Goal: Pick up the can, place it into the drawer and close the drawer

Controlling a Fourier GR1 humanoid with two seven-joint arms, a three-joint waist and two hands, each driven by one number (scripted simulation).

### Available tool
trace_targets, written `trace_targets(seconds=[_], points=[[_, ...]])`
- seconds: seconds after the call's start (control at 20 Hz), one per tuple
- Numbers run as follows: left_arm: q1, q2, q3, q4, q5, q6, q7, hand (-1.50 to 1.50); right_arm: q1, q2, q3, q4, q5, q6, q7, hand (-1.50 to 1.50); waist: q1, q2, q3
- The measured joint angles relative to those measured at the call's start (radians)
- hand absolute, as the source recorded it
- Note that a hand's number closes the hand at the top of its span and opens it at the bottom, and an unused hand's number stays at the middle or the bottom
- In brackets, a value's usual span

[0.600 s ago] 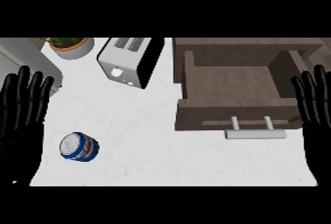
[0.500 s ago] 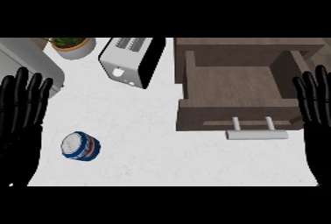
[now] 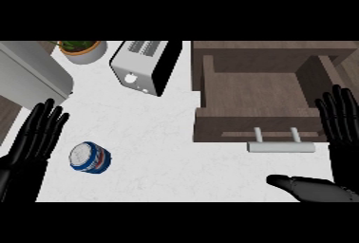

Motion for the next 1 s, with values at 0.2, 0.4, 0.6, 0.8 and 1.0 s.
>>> trace_targets(seconds=[0.2,0.4,0.6,0.8,1.0], points=[[0.051,-0.004,-0.022,-0.074,-0.02,0.01,0.094,-1.5,0.067,0.008,0.005,-0.029,-0.003,0.007,0.022,-1.5,-0.001,-0.001,0.0],[0.065,-0.006,-0.011,-0.137,-0.004,0.008,0.173,-1.5,0.098,0.01,0.0,-0.027,-0.005,0.02,0.015,-1.5,-0.001,-0.002,0.0],[0.112,-0.024,0.002,-0.168,0.004,0.001,0.185,-1.5,0.121,-0.004,-0.042,-0.03,-0.045,0.051,0.002,-1.5,-0.001,-0.002,0.0],[0.115,-0.035,0.037,-0.156,0.02,-0.004,0.193,-1.5,0.129,-0.003,-0.058,-0.031,-0.053,0.064,-0.005,-1.5,-0.001,-0.002,0.0],[0.105,-0.045,0.063,-0.084,0.015,-0.016,0.152,-1.5,0.17,0.011,-0.052,-0.039,-0.045,0.079,-0.031,-1.5,-0.002,-0.001,0.0]])
